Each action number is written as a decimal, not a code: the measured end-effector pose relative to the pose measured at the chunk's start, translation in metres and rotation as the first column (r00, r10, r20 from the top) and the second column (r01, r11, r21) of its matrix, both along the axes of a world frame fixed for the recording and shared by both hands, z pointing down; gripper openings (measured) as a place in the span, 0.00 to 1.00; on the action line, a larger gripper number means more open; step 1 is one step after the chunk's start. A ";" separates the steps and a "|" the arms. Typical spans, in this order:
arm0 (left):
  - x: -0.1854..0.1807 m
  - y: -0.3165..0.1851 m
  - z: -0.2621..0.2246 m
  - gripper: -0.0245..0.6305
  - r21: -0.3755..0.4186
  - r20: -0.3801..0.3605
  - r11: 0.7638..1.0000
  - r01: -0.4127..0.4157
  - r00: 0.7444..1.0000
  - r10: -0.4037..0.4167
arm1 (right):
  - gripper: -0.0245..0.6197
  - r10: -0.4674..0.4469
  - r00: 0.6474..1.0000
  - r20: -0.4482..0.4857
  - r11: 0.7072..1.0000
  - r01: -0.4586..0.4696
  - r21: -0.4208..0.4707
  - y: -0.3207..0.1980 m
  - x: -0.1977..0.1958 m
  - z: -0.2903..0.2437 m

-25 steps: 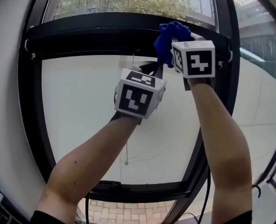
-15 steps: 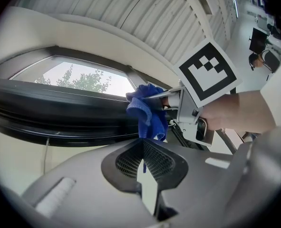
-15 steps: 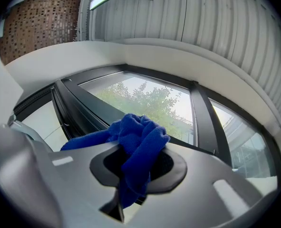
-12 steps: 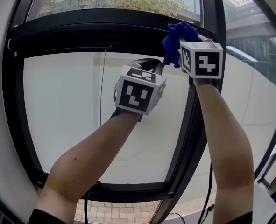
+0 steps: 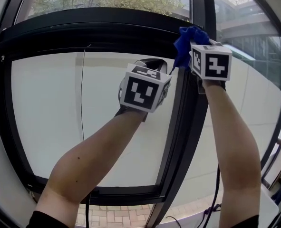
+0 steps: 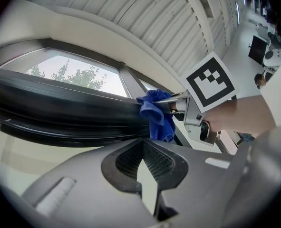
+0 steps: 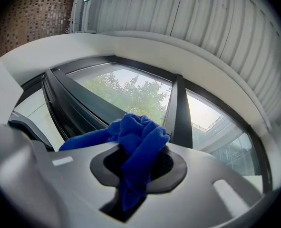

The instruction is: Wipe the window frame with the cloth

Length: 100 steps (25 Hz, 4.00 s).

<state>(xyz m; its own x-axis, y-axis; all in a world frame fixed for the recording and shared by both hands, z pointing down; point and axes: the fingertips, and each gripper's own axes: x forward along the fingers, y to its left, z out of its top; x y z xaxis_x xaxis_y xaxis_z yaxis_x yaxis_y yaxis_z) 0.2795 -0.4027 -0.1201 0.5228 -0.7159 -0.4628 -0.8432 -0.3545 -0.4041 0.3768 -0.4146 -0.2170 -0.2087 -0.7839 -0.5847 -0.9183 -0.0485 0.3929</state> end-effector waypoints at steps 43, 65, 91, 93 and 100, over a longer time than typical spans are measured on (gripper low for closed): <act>0.037 -0.017 0.016 0.03 -0.039 -0.002 0.997 -0.060 0.998 0.060 | 0.17 0.055 0.998 0.010 0.991 -0.054 -0.120 -0.024 0.040 0.056; 0.037 -0.043 0.054 0.03 -0.094 0.025 0.995 -0.034 0.999 0.036 | 0.16 0.001 0.999 0.040 0.990 0.005 -0.139 -0.039 0.043 0.094; 0.043 -0.032 0.221 0.03 -0.274 0.082 0.958 -0.081 0.991 0.107 | 0.16 0.006 0.997 0.079 0.959 0.017 -0.283 -0.044 0.047 0.277; 0.042 -0.034 0.237 0.03 -0.282 0.085 0.955 -0.091 0.989 0.119 | 0.16 0.008 0.997 0.078 0.957 0.015 -0.291 -0.044 0.047 0.291; 0.036 -0.047 0.298 0.03 -0.350 0.077 0.933 -0.082 0.990 0.116 | 0.16 0.016 0.998 0.054 0.955 0.001 -0.296 -0.045 0.047 0.351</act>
<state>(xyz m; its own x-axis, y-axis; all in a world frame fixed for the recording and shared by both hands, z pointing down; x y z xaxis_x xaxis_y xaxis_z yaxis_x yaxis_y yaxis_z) 0.3157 -0.4499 0.1781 0.6286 -0.7649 -0.1407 -0.7603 -0.5663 -0.3181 0.4237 -0.4599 0.1339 -0.1756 -0.9250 -0.3370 -0.9392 0.0548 0.3390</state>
